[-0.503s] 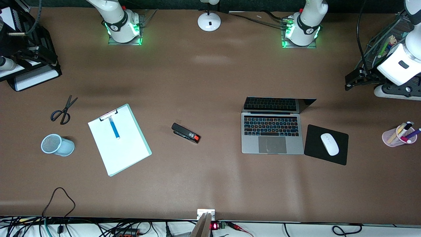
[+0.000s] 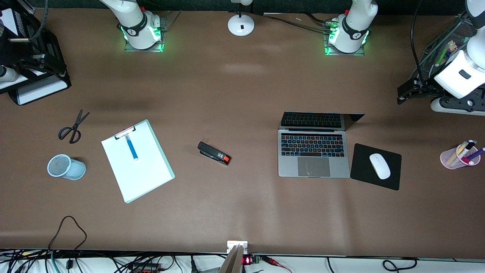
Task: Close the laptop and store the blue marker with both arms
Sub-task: 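Reach the right gripper down to the blue marker on the clipboard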
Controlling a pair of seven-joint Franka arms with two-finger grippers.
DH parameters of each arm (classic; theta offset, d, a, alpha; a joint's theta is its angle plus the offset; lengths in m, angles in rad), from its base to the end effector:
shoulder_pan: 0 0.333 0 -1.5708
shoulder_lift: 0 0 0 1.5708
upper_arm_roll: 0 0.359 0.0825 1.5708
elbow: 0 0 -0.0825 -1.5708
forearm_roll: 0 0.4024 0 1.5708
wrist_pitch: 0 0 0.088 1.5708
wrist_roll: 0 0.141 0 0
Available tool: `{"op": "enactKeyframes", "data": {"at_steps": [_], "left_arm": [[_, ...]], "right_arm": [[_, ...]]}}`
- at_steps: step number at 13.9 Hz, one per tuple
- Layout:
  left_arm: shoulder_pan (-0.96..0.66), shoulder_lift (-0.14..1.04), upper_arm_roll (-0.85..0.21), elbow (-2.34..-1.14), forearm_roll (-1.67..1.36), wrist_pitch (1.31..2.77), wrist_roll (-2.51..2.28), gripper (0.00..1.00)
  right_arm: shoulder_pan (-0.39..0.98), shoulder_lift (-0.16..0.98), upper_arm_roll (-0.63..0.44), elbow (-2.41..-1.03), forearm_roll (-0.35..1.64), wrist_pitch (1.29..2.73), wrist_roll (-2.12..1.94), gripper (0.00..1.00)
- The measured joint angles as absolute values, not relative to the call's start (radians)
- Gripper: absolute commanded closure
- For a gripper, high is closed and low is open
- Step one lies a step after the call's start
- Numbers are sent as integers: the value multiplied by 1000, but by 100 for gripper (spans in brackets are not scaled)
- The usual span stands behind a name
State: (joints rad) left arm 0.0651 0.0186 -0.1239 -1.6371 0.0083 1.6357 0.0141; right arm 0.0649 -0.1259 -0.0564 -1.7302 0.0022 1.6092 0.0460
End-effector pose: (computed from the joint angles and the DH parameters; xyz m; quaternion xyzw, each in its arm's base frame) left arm 0.5813 -0.0325 0.5958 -0.9993 0.0368 0.0099 0.0032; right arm 0.5304 0.0030 0.6278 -0.9998 0.0186 -0.0022 0.0047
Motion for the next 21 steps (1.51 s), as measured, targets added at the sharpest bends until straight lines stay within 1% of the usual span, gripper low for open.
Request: {"op": "enactKeyframes", "data": {"at_steps": [3,8,14,16,19,20,21], "left_arm": [[65,19,-124,-1637,8,1636,14,0],[65,19,-124,-1637,8,1636,14,0],[64,20,-125,-1636,8,1636,14,0],[65,31,-126,-1636,8,1630,13,0],[65,48,-125,-1636,2,1629,13,0],[65,51,-126,-1636,0,1625,13,0],[65,52,-126,-1636,-2,1618,13,0]], "right_arm": [[62,-101,-57,-1731,2,1614,46,0],[51,-3,-57,-1714,2,1638,38,0],[57,129,-50,-1720,2,1684,-221,0],[69,176,-46,-1737,2,1748,-262,0],[111,200,-41,-1807,-17,1889,-274,0],[124,201,-40,-1848,-25,1957,-288,2],[132,203,-40,-1891,-27,2024,-323,7]]}}
